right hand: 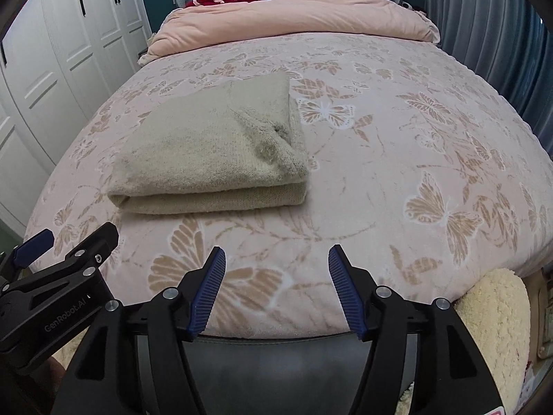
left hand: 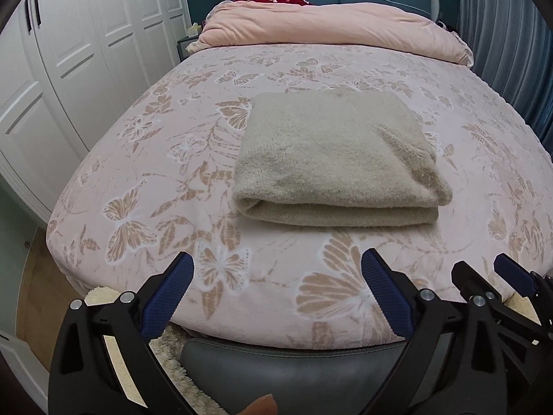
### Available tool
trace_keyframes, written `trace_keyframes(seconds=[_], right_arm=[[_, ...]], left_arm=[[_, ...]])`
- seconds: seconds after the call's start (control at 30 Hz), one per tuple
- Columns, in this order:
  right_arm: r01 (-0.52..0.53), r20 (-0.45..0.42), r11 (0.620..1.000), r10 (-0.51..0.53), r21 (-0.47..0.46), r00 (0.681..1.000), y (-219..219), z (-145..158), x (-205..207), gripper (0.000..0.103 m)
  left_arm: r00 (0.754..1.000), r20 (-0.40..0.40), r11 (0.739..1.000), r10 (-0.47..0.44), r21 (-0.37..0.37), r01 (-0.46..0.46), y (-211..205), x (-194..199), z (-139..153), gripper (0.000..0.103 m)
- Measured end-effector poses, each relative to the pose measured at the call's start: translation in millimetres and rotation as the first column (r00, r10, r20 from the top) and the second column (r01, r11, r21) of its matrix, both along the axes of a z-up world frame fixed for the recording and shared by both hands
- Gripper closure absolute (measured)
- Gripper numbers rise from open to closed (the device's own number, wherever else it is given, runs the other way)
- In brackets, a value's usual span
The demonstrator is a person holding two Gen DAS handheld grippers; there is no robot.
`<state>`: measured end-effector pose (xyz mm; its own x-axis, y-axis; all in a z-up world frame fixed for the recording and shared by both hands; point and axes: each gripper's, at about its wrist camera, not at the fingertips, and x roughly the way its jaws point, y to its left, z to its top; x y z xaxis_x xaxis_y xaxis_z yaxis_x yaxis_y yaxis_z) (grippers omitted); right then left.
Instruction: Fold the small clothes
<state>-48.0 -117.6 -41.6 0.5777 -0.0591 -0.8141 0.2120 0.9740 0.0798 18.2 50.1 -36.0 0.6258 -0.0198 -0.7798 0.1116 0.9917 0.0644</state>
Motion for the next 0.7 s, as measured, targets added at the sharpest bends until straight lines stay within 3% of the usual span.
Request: trace_keyframes(seconds=[0.7], right_arm=[[0.0, -0.005, 1.0, 0.0, -0.014, 1.0, 9.4, 0.7, 0.1, 0.041]], left_arm=[[0.999, -0.022, 0.999, 0.036, -0.001, -0.036, 6.5, 1.6, -3.4, 0.008]])
